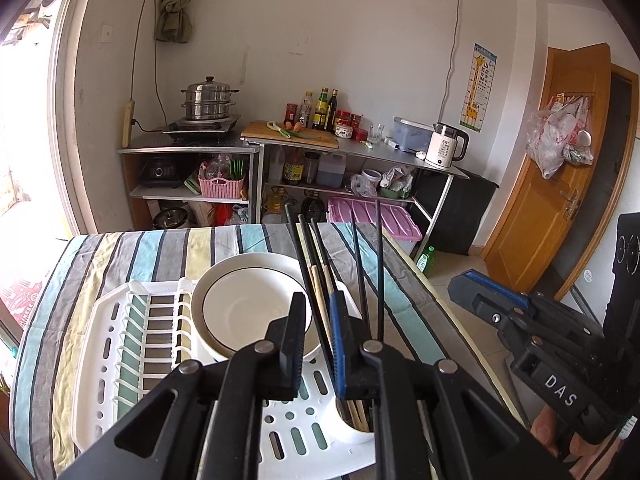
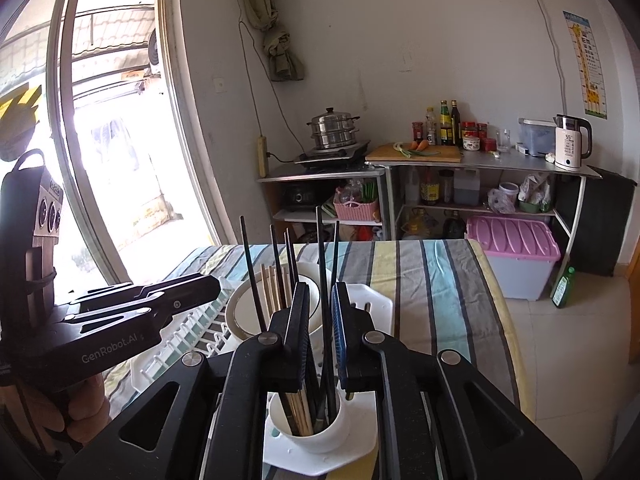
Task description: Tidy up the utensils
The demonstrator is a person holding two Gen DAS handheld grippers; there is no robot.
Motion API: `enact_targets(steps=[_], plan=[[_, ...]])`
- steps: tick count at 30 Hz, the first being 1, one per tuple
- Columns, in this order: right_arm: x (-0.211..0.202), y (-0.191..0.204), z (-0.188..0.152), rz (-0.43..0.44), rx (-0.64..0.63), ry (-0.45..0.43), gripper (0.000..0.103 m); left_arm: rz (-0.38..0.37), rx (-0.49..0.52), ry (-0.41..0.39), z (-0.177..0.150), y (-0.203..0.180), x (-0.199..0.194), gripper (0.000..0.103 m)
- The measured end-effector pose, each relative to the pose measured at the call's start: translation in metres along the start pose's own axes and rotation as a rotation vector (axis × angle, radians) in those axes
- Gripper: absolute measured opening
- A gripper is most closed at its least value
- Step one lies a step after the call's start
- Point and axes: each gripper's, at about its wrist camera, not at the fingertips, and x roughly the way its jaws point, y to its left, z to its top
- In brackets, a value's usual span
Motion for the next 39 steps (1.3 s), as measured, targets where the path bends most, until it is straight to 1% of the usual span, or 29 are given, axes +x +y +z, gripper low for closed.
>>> enact_targets(steps=[5, 9, 14, 16, 19, 22, 27, 29, 33, 39], plan=[[-0.037, 0.014, -0.015, -0.014, -0.020, -0.035, 0.015, 0.010, 0.010, -0.018, -0.027, -0.005, -0.031, 0.016], [-0.070, 0.030, -0.035, -0.028, -0.044, -0.055, 0.016, 0.020, 0.025, -0.035, -0.051, -0.011, -0.059, 0.016], [-0.105, 0.050, -0.061, -0.039, -0.076, -0.064, 0.017, 0.025, 0.025, -0.063, -0.080, -0.018, -0.095, 0.020], [-0.118, 0.055, -0.071, -0.039, -0.078, -0.070, 0.021, 0.026, 0.021, -0.071, -0.091, -0.020, -0.107, 0.020], [-0.134, 0.061, -0.084, -0.039, -0.082, -0.074, 0.024, 0.027, 0.011, -0.075, -0.109, -0.022, -0.123, 0.021], [-0.151, 0.069, -0.098, -0.050, -0.092, -0.082, 0.026, 0.036, 0.014, -0.076, -0.125, -0.025, -0.136, 0.022], [-0.177, 0.081, -0.125, -0.057, -0.110, -0.097, 0.026, 0.063, 0.023, -0.088, -0.150, -0.027, -0.158, 0.023], [-0.185, 0.085, -0.136, -0.055, -0.114, -0.097, 0.026, 0.074, 0.028, -0.092, -0.163, -0.029, -0.168, 0.026], [-0.198, 0.092, -0.160, -0.068, -0.118, -0.091, 0.026, 0.095, 0.038, -0.099, -0.186, -0.032, -0.182, 0.026], [-0.216, 0.100, -0.194, -0.088, -0.099, -0.084, 0.027, 0.104, 0.036, -0.100, -0.218, -0.036, -0.200, 0.026]])
